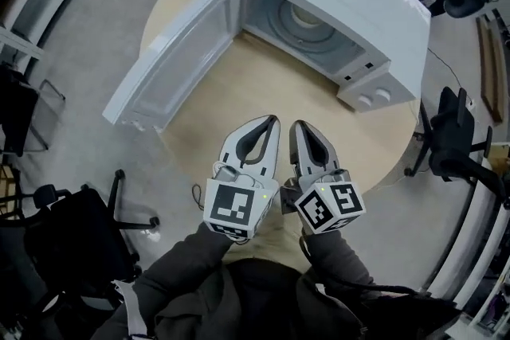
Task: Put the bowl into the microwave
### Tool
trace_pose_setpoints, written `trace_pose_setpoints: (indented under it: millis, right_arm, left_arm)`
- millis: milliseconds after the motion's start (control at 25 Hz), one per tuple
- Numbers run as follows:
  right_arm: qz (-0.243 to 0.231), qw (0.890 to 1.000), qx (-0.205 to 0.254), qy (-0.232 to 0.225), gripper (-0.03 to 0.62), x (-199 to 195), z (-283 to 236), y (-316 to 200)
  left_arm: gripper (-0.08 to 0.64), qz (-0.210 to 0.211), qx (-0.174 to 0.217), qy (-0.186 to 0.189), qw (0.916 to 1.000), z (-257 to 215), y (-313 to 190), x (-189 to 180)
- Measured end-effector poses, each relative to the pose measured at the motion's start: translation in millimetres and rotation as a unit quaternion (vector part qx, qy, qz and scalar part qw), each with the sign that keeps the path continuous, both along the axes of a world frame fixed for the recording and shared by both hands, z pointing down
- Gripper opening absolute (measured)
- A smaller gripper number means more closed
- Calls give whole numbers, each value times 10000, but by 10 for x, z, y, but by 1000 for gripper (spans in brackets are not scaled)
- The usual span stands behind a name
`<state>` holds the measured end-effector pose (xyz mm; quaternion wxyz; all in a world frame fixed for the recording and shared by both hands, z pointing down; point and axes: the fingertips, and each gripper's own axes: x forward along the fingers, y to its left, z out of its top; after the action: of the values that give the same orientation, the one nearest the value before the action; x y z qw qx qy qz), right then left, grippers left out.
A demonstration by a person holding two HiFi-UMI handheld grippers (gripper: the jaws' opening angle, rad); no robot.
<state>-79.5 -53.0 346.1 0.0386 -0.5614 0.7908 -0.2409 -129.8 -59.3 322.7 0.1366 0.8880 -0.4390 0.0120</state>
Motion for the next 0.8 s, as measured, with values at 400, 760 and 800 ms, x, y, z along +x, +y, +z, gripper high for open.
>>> trace_pose_setpoints:
  millis: [400, 760, 800]
  right_arm:
    - [-500, 9953, 753, 342, 9, -194, -666, 551]
    - [-463, 9894, 1195, 678, 9, -105, -936, 547]
    - [-470, 9890, 1236, 669, 9, -107, -963, 535]
  left_arm:
    - [9, -161, 340, 56, 9993, -554, 495, -55]
    - [9, -307, 769, -18, 9966, -872, 578, 48]
    - [9, -333, 809, -21, 9962, -903, 568, 49]
